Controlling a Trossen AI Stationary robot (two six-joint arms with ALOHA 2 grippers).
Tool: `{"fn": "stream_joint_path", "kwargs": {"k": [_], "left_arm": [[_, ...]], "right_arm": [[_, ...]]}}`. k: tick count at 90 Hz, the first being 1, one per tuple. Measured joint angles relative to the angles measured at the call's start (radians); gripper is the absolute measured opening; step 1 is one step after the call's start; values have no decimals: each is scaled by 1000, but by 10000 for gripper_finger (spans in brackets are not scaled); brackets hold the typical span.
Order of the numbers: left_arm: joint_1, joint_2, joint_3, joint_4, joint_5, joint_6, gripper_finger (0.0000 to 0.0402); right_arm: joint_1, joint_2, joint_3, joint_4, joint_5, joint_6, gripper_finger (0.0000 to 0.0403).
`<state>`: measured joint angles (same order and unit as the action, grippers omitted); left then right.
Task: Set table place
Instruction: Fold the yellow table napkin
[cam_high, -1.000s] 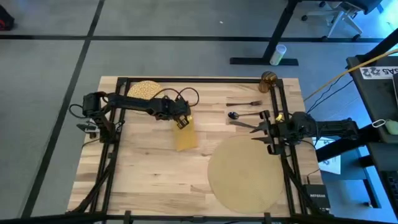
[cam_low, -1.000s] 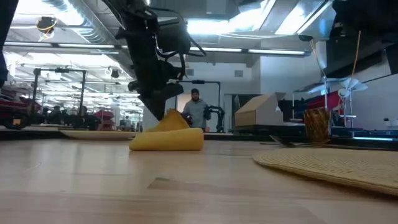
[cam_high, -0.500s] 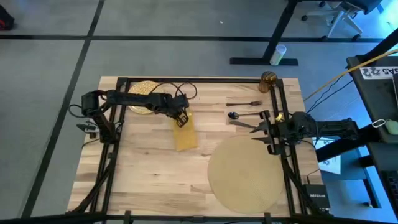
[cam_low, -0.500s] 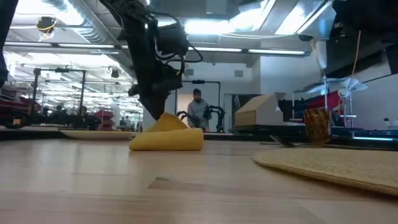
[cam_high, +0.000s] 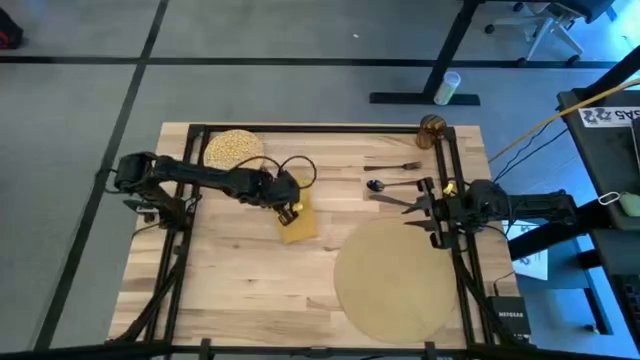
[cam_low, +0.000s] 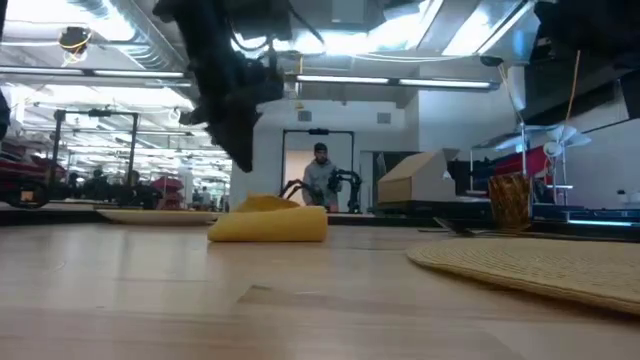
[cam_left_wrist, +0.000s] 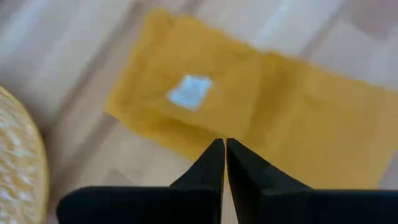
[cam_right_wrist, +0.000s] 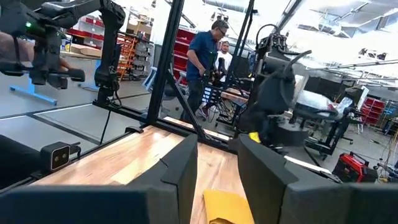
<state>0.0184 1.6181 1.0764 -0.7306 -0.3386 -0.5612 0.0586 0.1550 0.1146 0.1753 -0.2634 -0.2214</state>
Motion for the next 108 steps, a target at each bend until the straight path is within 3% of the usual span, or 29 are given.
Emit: {"fn": "stream_joint_path", "kwargs": {"k": [27, 48, 79, 108], "left_arm": [[2, 88, -57, 39, -11, -48, 0], [80, 87, -56, 228, -31, 56, 0], [204, 96, -56, 261, -31, 152, 0], [236, 157, -56, 395, -5, 210, 0]], "right_arm": [[0, 0, 0, 0, 0, 0, 99], [0, 0, 0, 0, 0, 0, 99], [0, 0, 0, 0, 0, 0, 99], [0, 0, 0, 0, 0, 0, 99]]}}
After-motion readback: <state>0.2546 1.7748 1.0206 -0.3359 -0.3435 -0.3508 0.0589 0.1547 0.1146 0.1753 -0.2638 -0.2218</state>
